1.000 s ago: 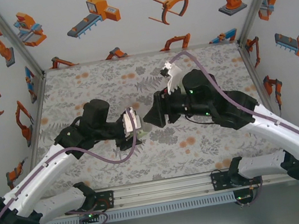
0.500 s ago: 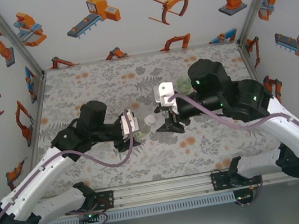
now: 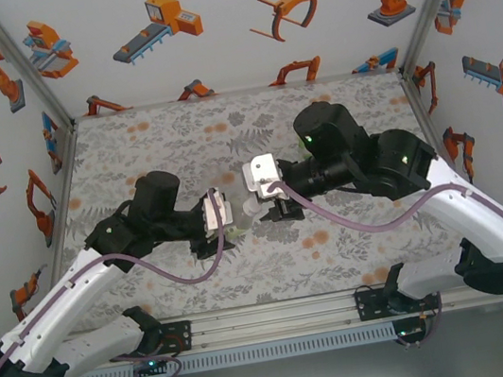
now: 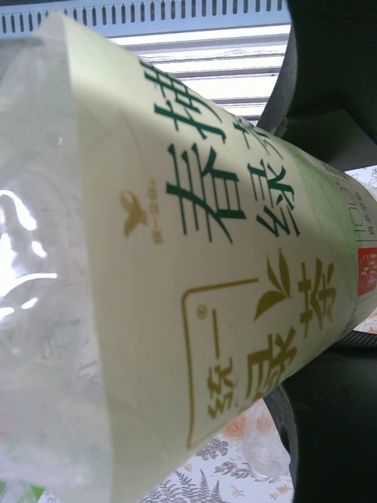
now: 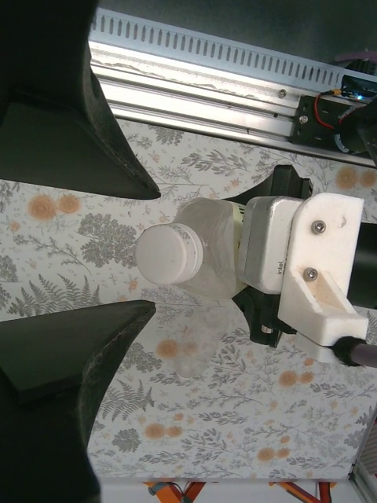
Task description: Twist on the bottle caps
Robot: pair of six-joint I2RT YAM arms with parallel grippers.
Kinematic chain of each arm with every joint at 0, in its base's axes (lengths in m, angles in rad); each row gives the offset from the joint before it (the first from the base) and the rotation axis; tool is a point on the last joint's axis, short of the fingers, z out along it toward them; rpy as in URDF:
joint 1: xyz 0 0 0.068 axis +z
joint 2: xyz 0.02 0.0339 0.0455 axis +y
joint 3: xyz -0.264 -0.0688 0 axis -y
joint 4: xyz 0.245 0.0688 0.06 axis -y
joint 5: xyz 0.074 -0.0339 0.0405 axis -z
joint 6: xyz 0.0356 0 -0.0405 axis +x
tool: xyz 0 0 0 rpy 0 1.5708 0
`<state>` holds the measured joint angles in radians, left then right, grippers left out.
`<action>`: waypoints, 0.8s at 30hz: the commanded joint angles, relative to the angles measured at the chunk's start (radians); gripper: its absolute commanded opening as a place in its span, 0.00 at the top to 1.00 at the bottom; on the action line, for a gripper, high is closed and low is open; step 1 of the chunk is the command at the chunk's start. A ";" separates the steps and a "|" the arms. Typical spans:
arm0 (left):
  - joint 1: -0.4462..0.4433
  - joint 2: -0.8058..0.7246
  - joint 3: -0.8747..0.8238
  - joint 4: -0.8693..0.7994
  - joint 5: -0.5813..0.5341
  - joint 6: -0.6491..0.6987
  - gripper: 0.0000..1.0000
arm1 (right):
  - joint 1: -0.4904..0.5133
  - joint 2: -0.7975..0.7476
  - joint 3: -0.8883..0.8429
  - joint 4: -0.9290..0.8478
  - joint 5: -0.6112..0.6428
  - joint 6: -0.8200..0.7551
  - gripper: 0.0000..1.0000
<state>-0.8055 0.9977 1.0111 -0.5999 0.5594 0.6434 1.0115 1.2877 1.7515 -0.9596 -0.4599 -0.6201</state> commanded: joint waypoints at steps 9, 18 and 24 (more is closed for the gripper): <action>-0.004 -0.020 0.015 -0.018 0.037 0.030 0.93 | 0.002 0.026 0.020 0.044 -0.060 0.012 0.56; -0.005 -0.025 0.011 -0.019 0.038 0.030 0.93 | 0.002 0.015 -0.012 0.068 -0.067 0.043 0.68; -0.004 -0.023 0.012 -0.019 0.036 0.030 0.95 | 0.002 -0.004 -0.065 0.149 -0.028 0.208 0.84</action>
<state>-0.8055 0.9905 1.0111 -0.6266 0.5667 0.6582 1.0111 1.3014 1.7210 -0.8852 -0.4988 -0.5285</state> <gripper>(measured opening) 0.592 0.262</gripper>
